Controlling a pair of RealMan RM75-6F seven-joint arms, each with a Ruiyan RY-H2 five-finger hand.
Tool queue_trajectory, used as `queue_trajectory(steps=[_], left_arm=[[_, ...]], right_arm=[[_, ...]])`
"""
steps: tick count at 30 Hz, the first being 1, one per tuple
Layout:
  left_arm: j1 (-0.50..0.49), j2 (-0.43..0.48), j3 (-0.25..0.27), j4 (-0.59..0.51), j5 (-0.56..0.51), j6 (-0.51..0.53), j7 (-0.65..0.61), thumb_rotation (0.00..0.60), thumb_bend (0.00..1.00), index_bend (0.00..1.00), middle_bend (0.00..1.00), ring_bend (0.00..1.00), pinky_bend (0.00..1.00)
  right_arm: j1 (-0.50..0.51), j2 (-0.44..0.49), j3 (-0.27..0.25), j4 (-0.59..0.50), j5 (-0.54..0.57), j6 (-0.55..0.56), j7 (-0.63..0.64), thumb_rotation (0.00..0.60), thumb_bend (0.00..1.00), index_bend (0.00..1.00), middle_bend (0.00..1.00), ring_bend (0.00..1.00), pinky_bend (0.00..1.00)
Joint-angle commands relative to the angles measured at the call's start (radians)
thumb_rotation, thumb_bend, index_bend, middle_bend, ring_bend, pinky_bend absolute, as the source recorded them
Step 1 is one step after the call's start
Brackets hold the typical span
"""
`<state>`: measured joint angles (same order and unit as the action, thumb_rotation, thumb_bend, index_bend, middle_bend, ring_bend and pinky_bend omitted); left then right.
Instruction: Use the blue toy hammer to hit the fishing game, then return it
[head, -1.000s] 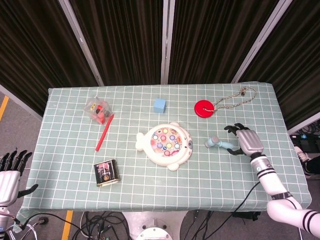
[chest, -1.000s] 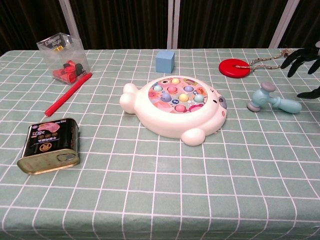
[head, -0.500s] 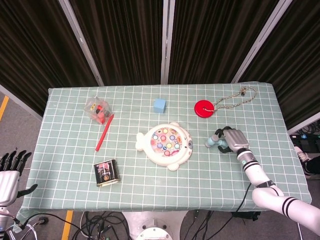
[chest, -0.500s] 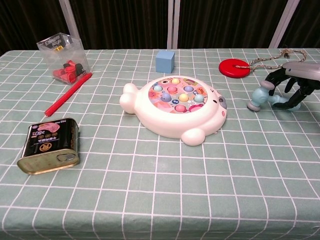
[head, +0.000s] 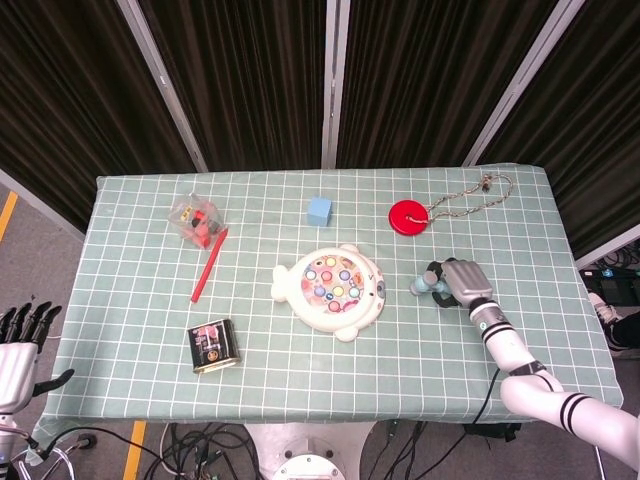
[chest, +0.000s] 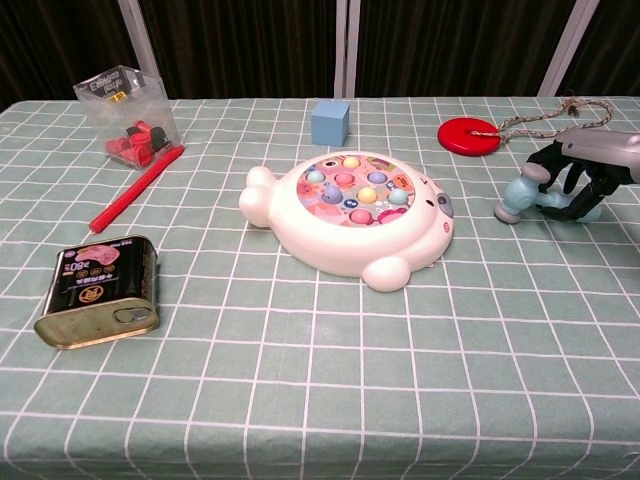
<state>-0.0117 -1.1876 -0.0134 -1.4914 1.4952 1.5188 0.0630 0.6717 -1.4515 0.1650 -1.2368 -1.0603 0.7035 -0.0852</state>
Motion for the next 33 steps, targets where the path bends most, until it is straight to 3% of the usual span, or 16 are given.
queue_trajectory(steps=[1, 13, 21, 29, 33], left_arm=[[0.001, -0.001, 0.0, 0.002, -0.001, 0.001, -0.002, 0.6, 0.06, 0.11, 0.08, 0.0, 0.0], [0.003, -0.005, 0.002, 0.012, -0.002, 0.001, -0.009, 0.6, 0.06, 0.12, 0.08, 0.0, 0.0], [0.005, -0.007, 0.002, 0.014, -0.001, 0.003, -0.011, 0.6, 0.06, 0.12, 0.08, 0.0, 0.0], [0.005, -0.006, 0.003, 0.014, 0.0, 0.003, -0.011, 0.6, 0.06, 0.12, 0.08, 0.0, 0.0], [0.006, -0.005, 0.002, 0.011, 0.0, 0.005, -0.008, 0.6, 0.06, 0.12, 0.08, 0.0, 0.0]], right_arm=[[0.003, -0.004, -0.002, 0.004, 0.003, 0.001, -0.003, 0.6, 0.33, 0.41, 0.45, 0.26, 0.32], [0.004, -0.013, -0.012, 0.007, 0.0, 0.019, -0.015, 0.6, 0.39, 0.47, 0.48, 0.3, 0.35], [-0.002, -0.014, -0.015, 0.001, -0.021, 0.05, -0.012, 0.6, 0.43, 0.56, 0.55, 0.38, 0.39], [-0.004, 0.009, -0.021, -0.004, -0.083, 0.058, 0.033, 0.6, 0.64, 0.68, 0.64, 0.48, 0.54], [-0.007, 0.035, -0.021, -0.023, -0.121, 0.068, 0.07, 0.6, 0.67, 0.7, 0.66, 0.5, 0.58]])
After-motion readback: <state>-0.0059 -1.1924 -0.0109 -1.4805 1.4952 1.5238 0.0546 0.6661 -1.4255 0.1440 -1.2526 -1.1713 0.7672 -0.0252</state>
